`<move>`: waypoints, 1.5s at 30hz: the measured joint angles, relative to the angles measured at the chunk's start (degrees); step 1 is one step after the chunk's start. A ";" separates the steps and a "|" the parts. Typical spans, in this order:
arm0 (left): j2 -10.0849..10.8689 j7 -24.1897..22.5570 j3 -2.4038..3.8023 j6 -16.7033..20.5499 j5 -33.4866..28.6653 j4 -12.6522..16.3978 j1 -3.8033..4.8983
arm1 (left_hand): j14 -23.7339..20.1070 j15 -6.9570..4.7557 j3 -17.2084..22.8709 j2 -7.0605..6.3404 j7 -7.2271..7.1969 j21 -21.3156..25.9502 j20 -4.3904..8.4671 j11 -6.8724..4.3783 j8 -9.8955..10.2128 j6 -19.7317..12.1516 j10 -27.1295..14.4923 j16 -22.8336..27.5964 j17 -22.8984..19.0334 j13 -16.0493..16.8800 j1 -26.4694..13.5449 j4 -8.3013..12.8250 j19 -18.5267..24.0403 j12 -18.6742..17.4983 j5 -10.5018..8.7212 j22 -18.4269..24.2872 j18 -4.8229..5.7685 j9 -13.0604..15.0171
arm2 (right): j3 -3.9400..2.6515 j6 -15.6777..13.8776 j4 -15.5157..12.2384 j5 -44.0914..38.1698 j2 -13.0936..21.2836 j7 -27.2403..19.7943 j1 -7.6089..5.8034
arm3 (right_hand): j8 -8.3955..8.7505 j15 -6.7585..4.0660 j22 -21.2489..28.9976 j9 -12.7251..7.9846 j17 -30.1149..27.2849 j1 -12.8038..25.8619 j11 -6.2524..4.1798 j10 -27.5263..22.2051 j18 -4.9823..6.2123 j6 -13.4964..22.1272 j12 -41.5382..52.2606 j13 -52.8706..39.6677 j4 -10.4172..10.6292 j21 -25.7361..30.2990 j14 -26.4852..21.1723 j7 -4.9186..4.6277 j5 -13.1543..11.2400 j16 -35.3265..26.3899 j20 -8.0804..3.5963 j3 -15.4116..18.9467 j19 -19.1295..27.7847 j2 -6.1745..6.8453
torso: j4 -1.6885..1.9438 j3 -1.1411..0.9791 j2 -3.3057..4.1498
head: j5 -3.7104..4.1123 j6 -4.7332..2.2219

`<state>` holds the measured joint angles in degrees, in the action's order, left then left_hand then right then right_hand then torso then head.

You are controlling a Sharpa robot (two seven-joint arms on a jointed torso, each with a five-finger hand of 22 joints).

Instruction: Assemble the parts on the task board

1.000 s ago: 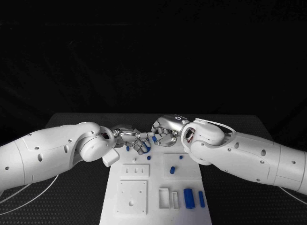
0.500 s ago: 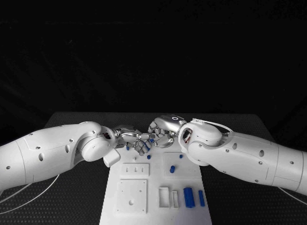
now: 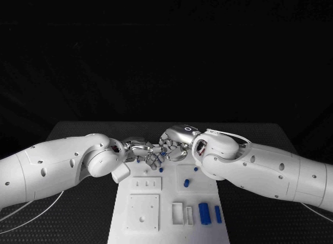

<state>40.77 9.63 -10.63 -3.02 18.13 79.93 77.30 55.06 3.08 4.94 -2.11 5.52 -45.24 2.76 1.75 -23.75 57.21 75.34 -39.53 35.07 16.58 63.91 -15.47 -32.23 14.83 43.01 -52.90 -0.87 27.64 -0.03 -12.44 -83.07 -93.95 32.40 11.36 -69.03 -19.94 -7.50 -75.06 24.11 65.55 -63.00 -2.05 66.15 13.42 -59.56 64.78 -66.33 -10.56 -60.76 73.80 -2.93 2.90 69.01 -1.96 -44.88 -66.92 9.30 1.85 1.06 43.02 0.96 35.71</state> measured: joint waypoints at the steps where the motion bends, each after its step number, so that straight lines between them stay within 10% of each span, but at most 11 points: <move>1: 0.00 -0.02 -0.04 0.05 0.00 -0.03 0.00 | 0.00 0.00 0.16 0.00 0.00 0.00 0.11 0.00 0.00 0.00 0.00 0.00 0.00 0.11 0.00 0.16 0.11 0.00 0.44 -0.06 0.00 0.10 | 0.01 0.01 -0.02 -0.08 -0.04 0.03 0.00 | 0.00 0.05 0.00 0.00 0.00 0.00 0.00 0.00 0.04 -0.02 0.00 -0.02 -0.16 0.00 0.08 0.02 0.16 0.00 0.00 -0.17 0.00 0.00 | 0.01 -0.01 0.00 | 0.03 0.04; 13: 0.03 -0.19 -0.17 0.31 -0.07 -0.07 0.00 | 0.00 0.00 1.41 -0.14 -0.12 0.22 0.00 -0.24 -0.01 0.13 -0.24 -0.46 0.05 1.26 -1.37 1.41 0.41 1.38 3.79 -0.45 0.00 1.19 | 0.09 0.08 -0.14 -0.59 -0.15 0.23 0.01 | 0.00 0.04 0.00 0.00 -0.05 -0.38 0.21 0.20 0.32 -0.04 0.00 -0.10 -0.13 0.00 0.11 0.04 0.26 0.00 0.00 -0.18 0.00 0.38 | 0.01 -0.06 0.05 | 0.08 0.27; 24: 0.01 -0.25 -0.21 0.21 -0.34 -0.32 -0.01 | -0.21 -0.21 3.87 0.98 -0.71 0.47 -0.21 -0.71 0.19 0.73 -0.71 -1.08 0.19 2.68 -4.60 6.08 0.61 3.03 2.63 -1.01 0.00 2.23 | 0.23 0.16 -0.50 -1.82 -0.20 0.47 0.02 | 0.00 0.05 0.00 0.00 -0.05 -0.52 0.21 0.20 0.36 -0.06 0.00 -0.16 -0.11 0.00 0.11 0.06 0.26 0.00 0.01 -0.52 0.00 0.53 | 0.01 -0.06 0.07 | 0.12 0.59; 27: -0.11 -0.24 -0.22 0.21 -0.46 -0.55 -0.03 | -0.21 -0.21 14.79 2.30 -0.63 0.66 -0.33 -0.61 2.22 2.28 -1.23 -1.97 -0.87 3.54 -24.00 22.90 0.49 4.20 0.91 -3.00 0.00 3.74 | 0.36 0.16 -0.75 -2.26 -0.20 0.57 0.01 | 0.00 0.05 0.00 0.00 -0.11 -0.52 0.07 0.33 0.38 -0.06 0.00 -0.26 -0.11 0.00 0.11 0.06 0.65 0.00 0.22 -0.52 -0.20 0.53 | 0.01 -0.06 0.07 | 0.12 0.70; 29: -0.14 -0.16 -0.25 0.19 -0.53 -0.65 -0.03 | -0.21 -0.21 18.63 2.78 -0.71 0.66 -0.32 -0.61 2.50 2.37 -1.23 -1.97 -1.04 3.62 -26.98 27.43 0.49 4.20 0.74 -3.43 0.00 4.10 | 0.39 0.16 -0.84 -2.53 -0.18 0.67 0.01 | 0.00 0.05 0.00 0.00 -0.11 -0.52 -0.02 0.43 0.41 -0.06 0.00 -0.26 -0.12 0.00 0.11 0.06 0.65 0.00 0.22 -0.53 -0.20 0.53 | 0.01 -0.06 0.07 | 0.11 0.80; 45: -0.35 0.77 -0.27 0.14 -0.60 -0.89 -0.04 | 0.01 -0.42 21.27 1.89 -0.71 0.66 -0.32 -0.61 2.50 2.78 -1.23 -2.60 -1.10 3.78 -28.12 29.79 0.49 4.47 -6.69 -4.27 0.00 4.85 | 0.58 0.16 -1.05 -3.57 -0.27 0.96 0.06 | 0.00 0.17 0.00 0.00 -0.10 -0.51 0.17 0.64 0.48 -0.22 0.00 -0.38 -0.18 0.00 0.17 0.22 0.65 0.00 0.22 -0.76 -0.20 0.64 | 0.04 -0.04 0.06 | 0.21 1.20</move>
<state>40.41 10.41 -10.90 -2.88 17.53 79.04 77.26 55.07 2.66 26.21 -0.23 4.81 -44.58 2.44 1.14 -21.25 59.99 74.11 -42.13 33.96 20.36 35.79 14.32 -31.74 19.30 36.32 -57.16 -0.87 32.49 0.55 -12.28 -84.12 -97.52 32.13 12.32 -68.96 -19.94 -7.33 -75.06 24.11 65.45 -63.51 -1.88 66.79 13.90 -59.78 64.78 -66.71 -10.75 -60.76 73.98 -2.71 3.55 69.00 -1.74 -45.65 -67.12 9.93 1.88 1.02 43.08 1.17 36.91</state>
